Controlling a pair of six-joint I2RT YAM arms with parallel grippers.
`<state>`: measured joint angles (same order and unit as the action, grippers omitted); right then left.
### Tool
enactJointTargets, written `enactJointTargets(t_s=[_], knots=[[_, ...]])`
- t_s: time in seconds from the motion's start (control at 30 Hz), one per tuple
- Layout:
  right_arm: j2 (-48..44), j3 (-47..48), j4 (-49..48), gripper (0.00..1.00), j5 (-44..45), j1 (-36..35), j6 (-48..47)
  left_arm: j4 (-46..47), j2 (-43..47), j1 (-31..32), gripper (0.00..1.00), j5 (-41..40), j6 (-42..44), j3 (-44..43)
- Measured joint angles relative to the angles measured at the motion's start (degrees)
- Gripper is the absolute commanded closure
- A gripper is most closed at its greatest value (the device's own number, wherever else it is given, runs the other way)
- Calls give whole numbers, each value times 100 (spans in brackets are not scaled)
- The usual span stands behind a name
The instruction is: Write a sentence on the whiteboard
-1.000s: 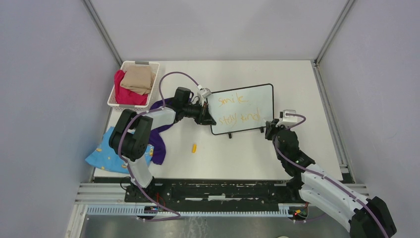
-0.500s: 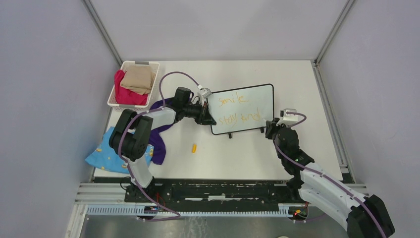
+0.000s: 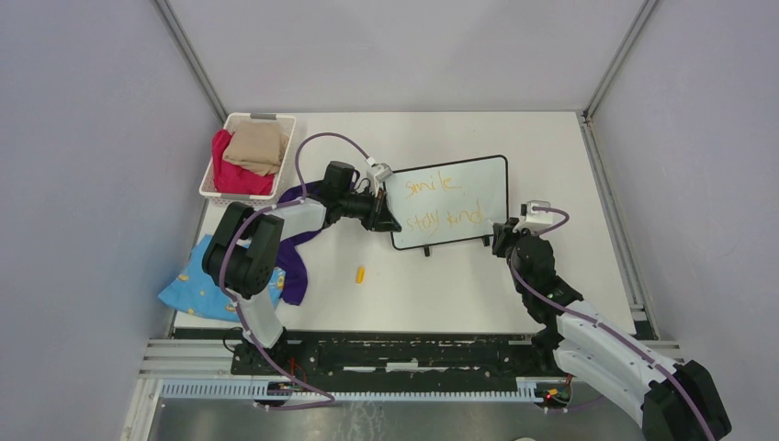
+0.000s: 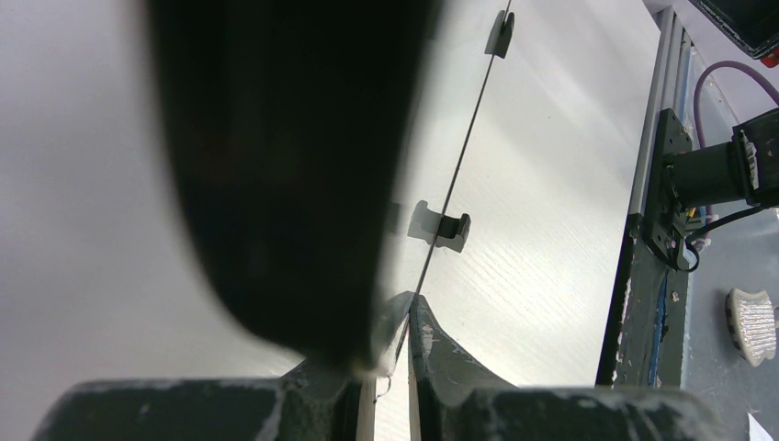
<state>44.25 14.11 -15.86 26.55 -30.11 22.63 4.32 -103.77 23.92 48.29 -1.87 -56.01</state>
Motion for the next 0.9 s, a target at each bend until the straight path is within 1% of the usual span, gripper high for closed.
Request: enactJointTargets(t_s=[0.9], knots=[[-144, -160, 35, 100, -129, 24, 35, -39, -11, 11, 98, -13, 0, -31]])
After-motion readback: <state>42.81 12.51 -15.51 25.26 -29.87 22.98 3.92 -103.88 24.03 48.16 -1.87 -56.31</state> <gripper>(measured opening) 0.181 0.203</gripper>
